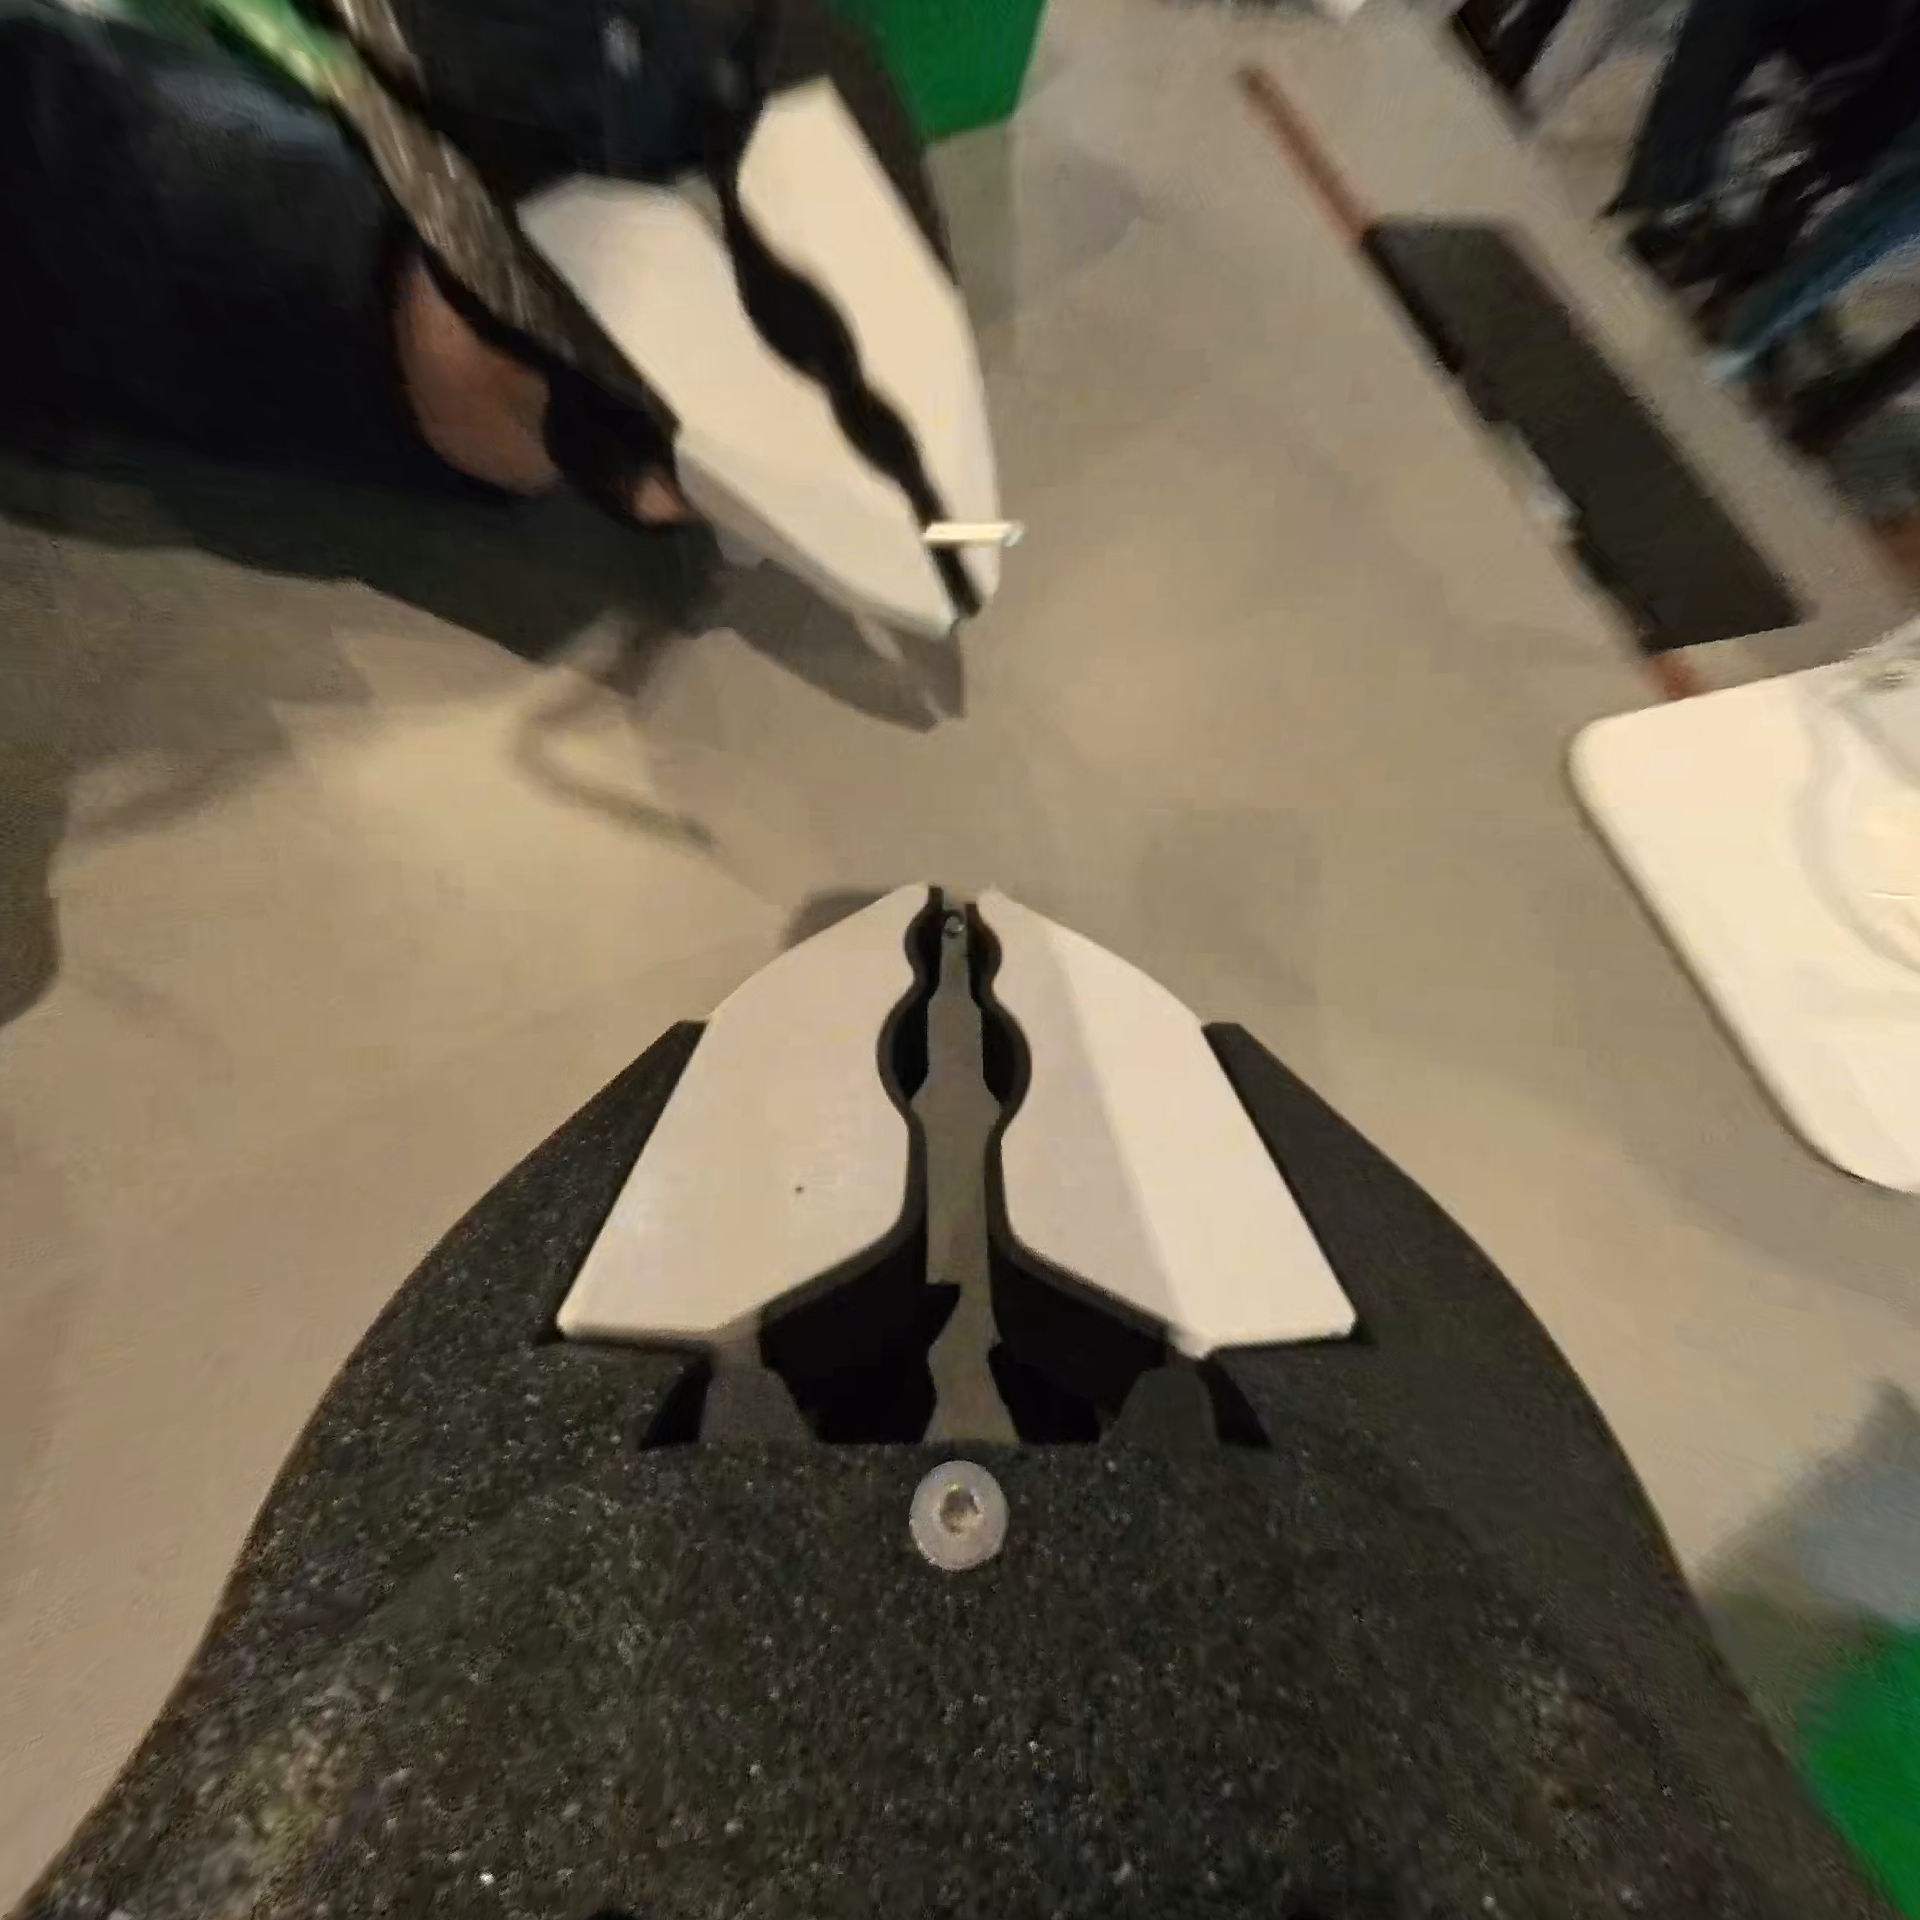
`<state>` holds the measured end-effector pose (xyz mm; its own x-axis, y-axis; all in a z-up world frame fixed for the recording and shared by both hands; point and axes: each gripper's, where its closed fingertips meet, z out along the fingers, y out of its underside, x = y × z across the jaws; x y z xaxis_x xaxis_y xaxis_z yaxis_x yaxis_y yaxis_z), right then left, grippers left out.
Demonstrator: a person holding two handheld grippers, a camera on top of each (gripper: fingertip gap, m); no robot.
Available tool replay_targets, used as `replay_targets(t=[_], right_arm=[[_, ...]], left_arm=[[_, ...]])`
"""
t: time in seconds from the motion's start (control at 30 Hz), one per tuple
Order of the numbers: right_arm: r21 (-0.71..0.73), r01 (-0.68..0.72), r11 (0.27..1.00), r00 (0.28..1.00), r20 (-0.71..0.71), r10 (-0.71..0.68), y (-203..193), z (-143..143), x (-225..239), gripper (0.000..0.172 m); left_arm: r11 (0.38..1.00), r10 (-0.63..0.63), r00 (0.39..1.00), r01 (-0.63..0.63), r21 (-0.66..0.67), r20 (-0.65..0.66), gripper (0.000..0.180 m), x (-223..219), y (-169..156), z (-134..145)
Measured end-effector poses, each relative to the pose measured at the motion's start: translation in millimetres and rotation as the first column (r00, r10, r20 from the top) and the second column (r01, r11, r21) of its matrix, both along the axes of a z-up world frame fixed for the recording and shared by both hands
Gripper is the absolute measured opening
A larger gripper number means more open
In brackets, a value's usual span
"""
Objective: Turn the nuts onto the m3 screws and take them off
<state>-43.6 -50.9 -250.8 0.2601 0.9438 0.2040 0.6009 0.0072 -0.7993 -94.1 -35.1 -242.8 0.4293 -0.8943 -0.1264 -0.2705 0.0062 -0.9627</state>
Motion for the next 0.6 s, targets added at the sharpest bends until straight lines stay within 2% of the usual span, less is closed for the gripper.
replay_targets(t=[0.13, 0.23, 0.3, 0.4, 0.57, 0.6], right_arm=[[0.148, 0.191, 0.97, 0.98, 0.032, -0.198, -2, 71, 82, 0.004], [0.135, 0.38, 0.915, 0.905, 0.152, -0.398, 0, 83, 174, 0.004], [0.083, 0.492, 0.866, 0.831, 0.25, -0.496, 6, 67, 231, 0.004], [0.004, 0.558, 0.83, 0.771, 0.366, -0.52, 14, 30, 281, 0.004], [-0.115, 0.572, 0.812, 0.756, 0.459, -0.467, 18, -12, 298, 0.006], [-0.126, 0.575, 0.809, 0.754, 0.465, -0.463, 17, -15, 299, 0.013]], left_arm=[[1.0, -0.008, 1.0, 0.008, -0.004, -0.007, 0.003, 2, -1, -1], [1.0, -0.016, 1.0, 0.016, -0.005, -0.008, 0.003, 3, -1, -1], [1.0, -0.031, 1.0, 0.031, 0.0, -0.008, 0.003, 5, -3, -1], [0.998, -0.059, 0.998, 0.059, 0.013, -0.009, 0.003, 8, -8, 0], [0.995, -0.091, 0.995, 0.092, 0.028, -0.028, 0.003, 13, -13, -1], [0.995, -0.092, 0.995, 0.093, 0.029, -0.031, 0.003, 13, -13, -2]])
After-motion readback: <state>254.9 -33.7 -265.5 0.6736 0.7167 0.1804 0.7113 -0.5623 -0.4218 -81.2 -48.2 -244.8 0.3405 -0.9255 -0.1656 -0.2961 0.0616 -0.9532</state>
